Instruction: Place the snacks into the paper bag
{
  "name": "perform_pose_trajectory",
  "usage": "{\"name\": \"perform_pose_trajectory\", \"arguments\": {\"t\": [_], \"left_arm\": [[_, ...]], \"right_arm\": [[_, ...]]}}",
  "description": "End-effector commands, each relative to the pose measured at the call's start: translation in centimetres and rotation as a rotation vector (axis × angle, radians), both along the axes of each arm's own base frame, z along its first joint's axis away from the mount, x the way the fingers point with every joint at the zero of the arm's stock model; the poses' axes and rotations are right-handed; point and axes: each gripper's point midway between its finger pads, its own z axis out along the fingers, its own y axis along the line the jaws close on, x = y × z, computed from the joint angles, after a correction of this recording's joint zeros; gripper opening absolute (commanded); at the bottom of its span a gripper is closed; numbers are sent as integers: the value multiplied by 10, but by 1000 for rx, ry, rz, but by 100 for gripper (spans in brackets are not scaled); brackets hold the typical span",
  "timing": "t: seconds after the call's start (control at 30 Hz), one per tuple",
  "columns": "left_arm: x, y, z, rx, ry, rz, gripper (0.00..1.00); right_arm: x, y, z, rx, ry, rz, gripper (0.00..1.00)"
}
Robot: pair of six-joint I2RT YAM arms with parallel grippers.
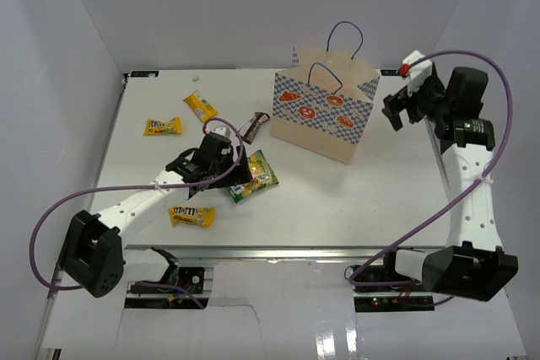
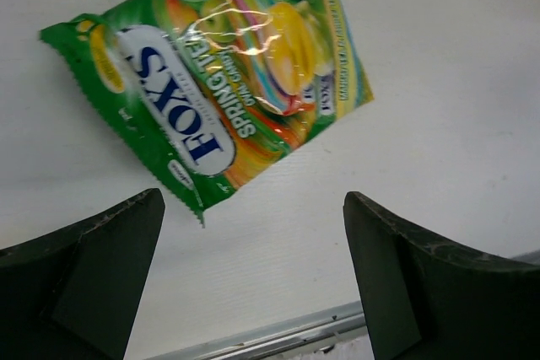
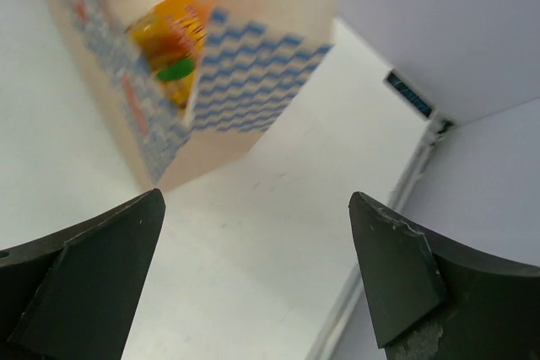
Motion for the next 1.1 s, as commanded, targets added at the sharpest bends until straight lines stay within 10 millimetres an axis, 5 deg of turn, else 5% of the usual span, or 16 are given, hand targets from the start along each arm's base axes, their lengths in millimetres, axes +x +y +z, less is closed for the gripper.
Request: {"name": "perform_pose_trajectory", "arguments": {"t": [0.0,0.2,0.37,0.6,0.7,0.87,0.97,1.07], "left_arm": [[6,30,2,79,-20,178,98],[15,17,-39,108,80,166,98],[28,10,-63,115,108,167,98],[45,-15,-67,-41,47,124,98],[37,-19,-75,-82,77,105,95],[25,-13,-92,-163,139,132,76],[26,-8,-98,-215,152,160,47],[28,-6,-98,-222,145,162,38]], "right_arm": [[-44,21,-46,34,115,128,96],[-78,34,-115,58,294,218,95],[-84,40,-123,81,323,250,95],[-89,44,-128,103,345,269,96],[-93,46,-131,115,362,275,97],[-98,49,-137,133,385,284,98],[-100,51,-139,143,395,296,98],[-103,53,-140,147,403,315,99]]}}
